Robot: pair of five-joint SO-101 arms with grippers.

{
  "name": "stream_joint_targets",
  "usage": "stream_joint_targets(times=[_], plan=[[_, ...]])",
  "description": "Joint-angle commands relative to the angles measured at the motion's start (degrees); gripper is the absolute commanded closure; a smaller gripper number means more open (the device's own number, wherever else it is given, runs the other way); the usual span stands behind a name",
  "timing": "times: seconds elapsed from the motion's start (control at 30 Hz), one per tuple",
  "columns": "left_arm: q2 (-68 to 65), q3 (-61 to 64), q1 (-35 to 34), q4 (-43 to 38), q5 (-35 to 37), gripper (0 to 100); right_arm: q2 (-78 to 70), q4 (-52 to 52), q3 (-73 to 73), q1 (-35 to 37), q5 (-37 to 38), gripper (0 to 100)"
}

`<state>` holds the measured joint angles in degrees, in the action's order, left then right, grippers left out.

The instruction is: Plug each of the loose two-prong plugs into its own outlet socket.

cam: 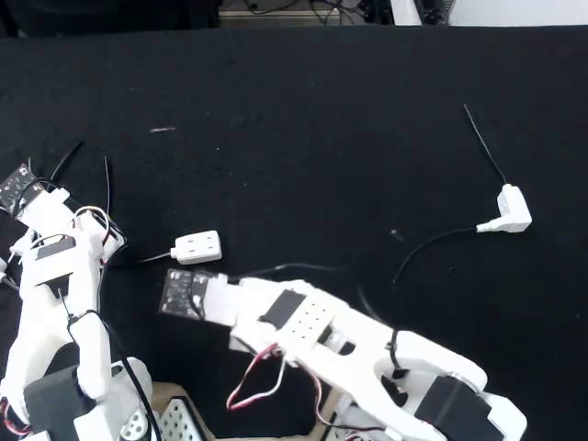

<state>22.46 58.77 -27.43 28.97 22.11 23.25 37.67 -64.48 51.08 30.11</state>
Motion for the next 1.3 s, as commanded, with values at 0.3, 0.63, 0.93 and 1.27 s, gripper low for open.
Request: stream_joint_targets(times=[0.3, 0.63, 0.93, 1.27], plan=[[1.41, -2.68, -0.13, -0.7, 0.44, 85, -0.22, 5.01, 5.93, 0.62, -4.04, 77.0], [1.41, -2.68, -0.13, -0.7, 0.53, 85, -0.22, 1.85, 6.02, 0.62, -5.71, 77.0], [1.23, -2.68, -0.04, -0.7, 0.53, 85, -9.1, -3.08, 6.81, 0.7, -5.19, 77.0], [1.32, -2.68, -0.04, -0.7, 0.53, 85, -12.18, 5.27, 9.98, 3.43, 0.53, 77.0]])
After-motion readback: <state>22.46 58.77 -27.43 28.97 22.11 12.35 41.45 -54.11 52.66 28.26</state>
